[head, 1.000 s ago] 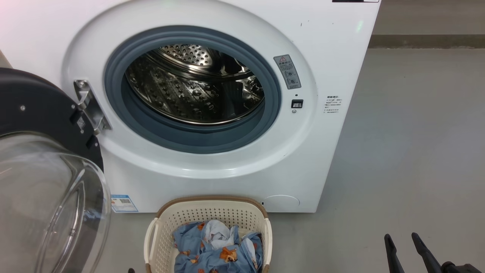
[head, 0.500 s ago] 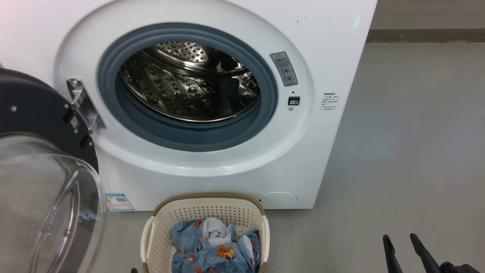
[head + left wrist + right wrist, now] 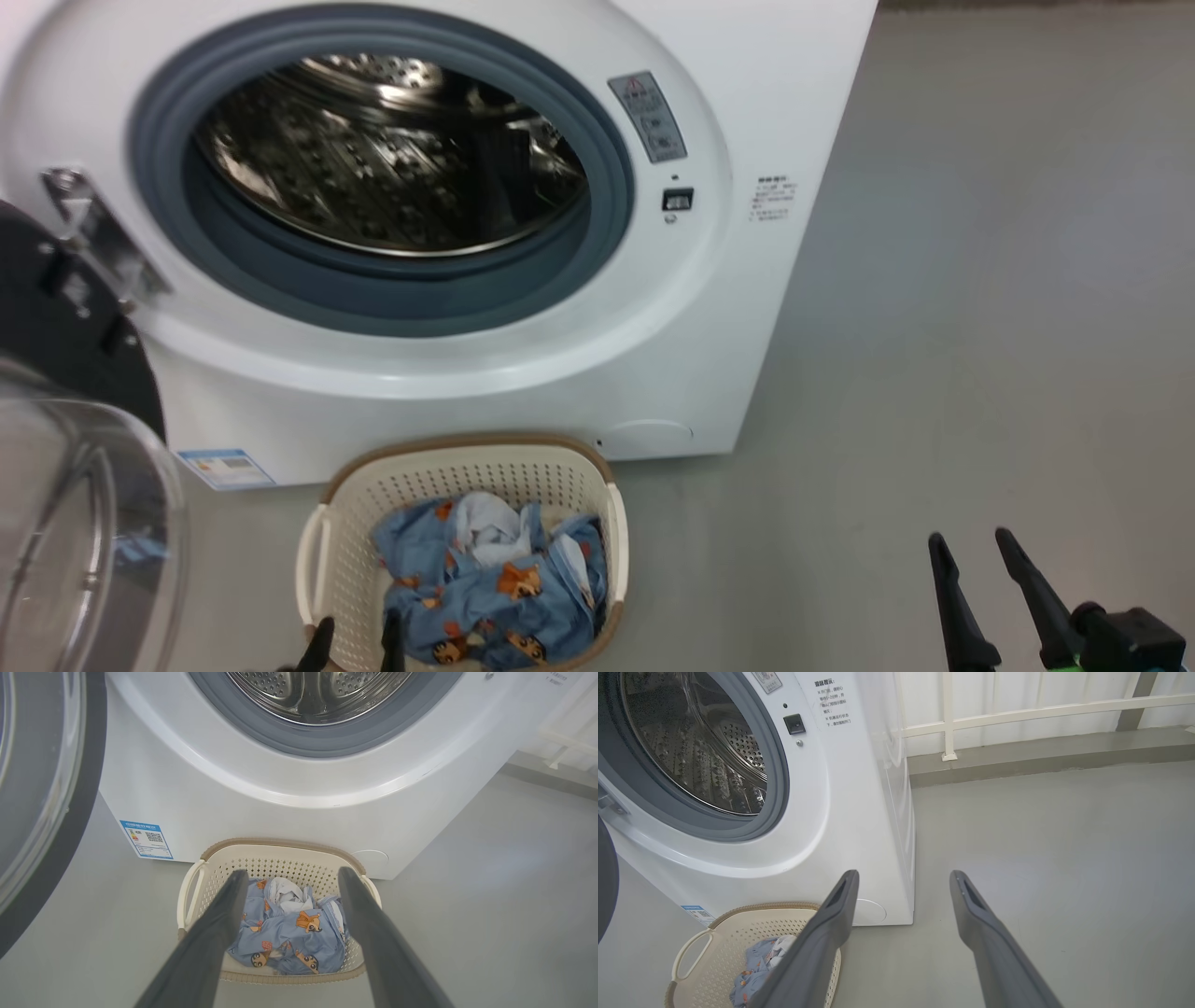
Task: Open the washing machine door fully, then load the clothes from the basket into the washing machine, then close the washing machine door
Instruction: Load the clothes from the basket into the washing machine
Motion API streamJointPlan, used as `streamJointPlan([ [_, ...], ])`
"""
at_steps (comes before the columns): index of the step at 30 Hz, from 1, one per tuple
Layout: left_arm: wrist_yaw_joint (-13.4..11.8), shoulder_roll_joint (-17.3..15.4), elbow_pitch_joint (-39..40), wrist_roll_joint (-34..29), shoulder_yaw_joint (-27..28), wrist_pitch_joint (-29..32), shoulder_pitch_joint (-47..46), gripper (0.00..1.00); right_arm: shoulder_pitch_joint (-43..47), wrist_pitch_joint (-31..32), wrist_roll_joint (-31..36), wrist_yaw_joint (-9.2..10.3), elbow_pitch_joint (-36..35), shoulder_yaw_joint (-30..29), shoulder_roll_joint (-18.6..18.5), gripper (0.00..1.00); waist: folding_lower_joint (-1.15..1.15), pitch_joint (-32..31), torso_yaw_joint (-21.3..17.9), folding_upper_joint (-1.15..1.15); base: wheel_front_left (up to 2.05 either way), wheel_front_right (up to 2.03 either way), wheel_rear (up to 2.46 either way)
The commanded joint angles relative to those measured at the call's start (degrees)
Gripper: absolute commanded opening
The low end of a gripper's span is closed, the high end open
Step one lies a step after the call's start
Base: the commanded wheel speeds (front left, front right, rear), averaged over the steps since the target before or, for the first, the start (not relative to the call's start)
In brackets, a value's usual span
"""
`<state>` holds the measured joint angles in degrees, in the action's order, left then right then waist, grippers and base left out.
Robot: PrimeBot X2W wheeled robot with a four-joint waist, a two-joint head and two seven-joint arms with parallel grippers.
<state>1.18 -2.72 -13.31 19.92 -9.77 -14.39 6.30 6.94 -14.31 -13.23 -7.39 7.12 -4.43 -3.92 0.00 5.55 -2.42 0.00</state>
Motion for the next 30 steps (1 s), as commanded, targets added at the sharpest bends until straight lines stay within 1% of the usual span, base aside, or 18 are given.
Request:
streamJointPlan([
  [1, -0.56, -0.16, -1.03, -0.57, 1.05, -0.11, -4.04, 1.0, -2.72, -0.69, -0.37, -0.1, -1.73, 1.74, -0.98, 1.0, 0.0, 4.96, -3.09, 0.0, 0.0, 0.0, 0.0],
  [3, -1.64, -0.18, -4.98, -0.53, 0.87, 1.83, -7.42, 1.0, -4.03, -0.69, -0.52, -0.1, -2.02, 2.22, -0.91, 1.0, 0.0, 7.57, -4.17, 0.0, 0.0, 0.0, 0.0],
  [4, -1.53, -0.25, -6.57, -0.79, 0.57, 2.3, -9.36, 1.0, -4.75, -0.69, -0.58, -0.1, -2.12, 2.6, -0.86, 1.0, 0.0, 8.86, -4.78, 0.0, 0.0, 0.0, 0.0],
  [9, -0.65, -1.26, -13.8, -1.01, 0.27, 4.09, -17.31, 1.0, -8.56, -0.69, -1.09, -0.1, -2.32, 4.46, -0.47, 1.0, 0.0, 14.56, -8.27, 0.0, 0.0, 0.0, 0.0],
  [14, 0.63, -2.5, -21.34, 0.17, 0.57, 7.71, -22.81, 1.0, -11.36, -0.69, -1.62, -0.1, -2.04, 6.04, 0.06, 1.0, 0.0, 18.81, -11.75, 0.0, 0.0, 0.0, 0.0],
  [18, 1.59, -3.77, -26.61, 0.73, 0.76, 9.17, -26.63, 1.0, -13.02, -0.69, -1.95, -0.1, -1.97, 6.83, 0.41, 1.0, 0.0, 21.78, -14.09, 0.0, 0.0, 0.0, 0.0],
  [23, 2.79, -5.17, -32.81, 0.8, 0.11, 11.11, -30.97, 1.0, -14.61, -0.69, -2.29, -0.1, -2.13, 7.22, 0.69, 1.0, 0.0, 25.02, -16.41, 0.0, 0.0, 0.0, 0.0],
  [30, 3.09, -6.73, -39.38, 0.14, -0.87, 13.26, -36.29, 1.0, -16.1, -0.69, -2.75, -0.1, -2.57, 7.09, 0.89, 1.0, 0.0, 28.71, -18.22, 0.0, 0.0, 0.0, 0.0],
])
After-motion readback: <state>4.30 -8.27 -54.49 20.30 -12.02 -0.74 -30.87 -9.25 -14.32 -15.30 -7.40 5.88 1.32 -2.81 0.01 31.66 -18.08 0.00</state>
